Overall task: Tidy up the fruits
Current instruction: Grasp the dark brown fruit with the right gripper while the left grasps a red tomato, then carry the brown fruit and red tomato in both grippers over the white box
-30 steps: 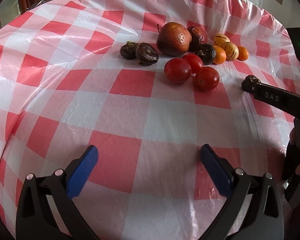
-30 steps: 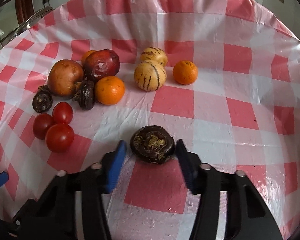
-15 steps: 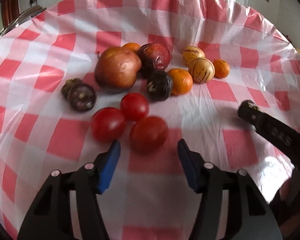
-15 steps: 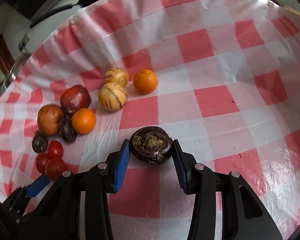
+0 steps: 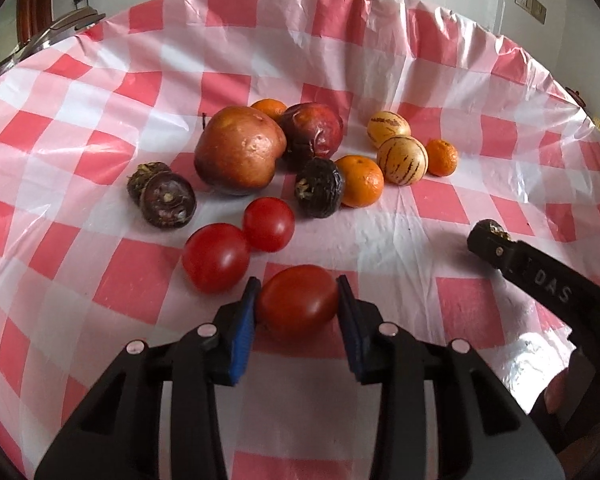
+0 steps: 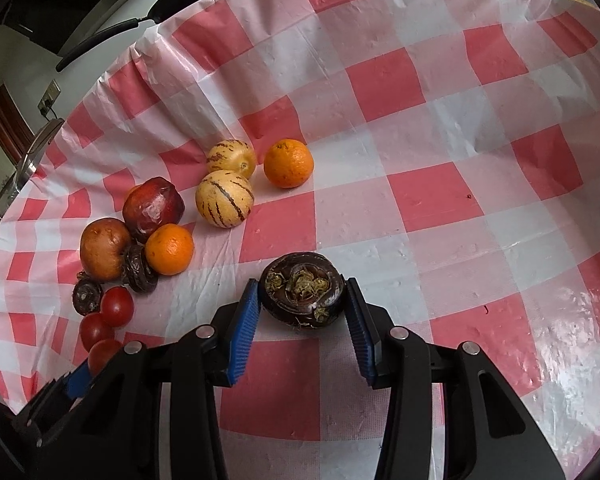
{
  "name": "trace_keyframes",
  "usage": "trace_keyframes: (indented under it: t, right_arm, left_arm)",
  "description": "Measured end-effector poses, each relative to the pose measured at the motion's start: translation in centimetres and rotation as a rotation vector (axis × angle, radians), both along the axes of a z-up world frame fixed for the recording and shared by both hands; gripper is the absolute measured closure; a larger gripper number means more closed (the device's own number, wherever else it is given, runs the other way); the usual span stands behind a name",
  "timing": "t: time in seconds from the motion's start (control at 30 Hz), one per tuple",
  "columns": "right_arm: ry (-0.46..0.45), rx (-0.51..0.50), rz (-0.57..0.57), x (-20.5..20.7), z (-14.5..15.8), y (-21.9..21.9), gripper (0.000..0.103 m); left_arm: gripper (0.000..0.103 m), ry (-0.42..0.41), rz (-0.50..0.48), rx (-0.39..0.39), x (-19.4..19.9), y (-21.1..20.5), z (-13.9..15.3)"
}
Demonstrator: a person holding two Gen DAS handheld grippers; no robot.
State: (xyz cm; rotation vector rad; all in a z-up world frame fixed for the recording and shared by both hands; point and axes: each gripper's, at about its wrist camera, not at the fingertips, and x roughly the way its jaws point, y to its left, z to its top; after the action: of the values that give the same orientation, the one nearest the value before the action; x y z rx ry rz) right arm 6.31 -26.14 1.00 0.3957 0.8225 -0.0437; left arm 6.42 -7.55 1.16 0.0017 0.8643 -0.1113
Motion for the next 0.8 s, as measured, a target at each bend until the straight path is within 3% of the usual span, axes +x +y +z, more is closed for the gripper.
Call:
trace_keyframes:
  t: [0.47, 0.63, 0.8]
  right_arm:
    - [-0.031, 0.043, 0.01, -0.3, 0.2, -0.3, 0.06]
    - [-0.033, 0.035, 0.129, -1.1, 0.7, 1.2, 0.06]
    - [-0.02, 0.064, 0.209, -5.2, 1.1, 5.0, 0.06]
  left_arm:
    - [0.065, -0.027, 0.071, -0.038, -6.9, 3.7, 2.0]
    - [0.065, -0.051, 0.119, -0.032, -11.7, 7.9, 2.9]
    - [0.065, -0.053, 0.202, -0.048, -16.4, 13.4, 2.6]
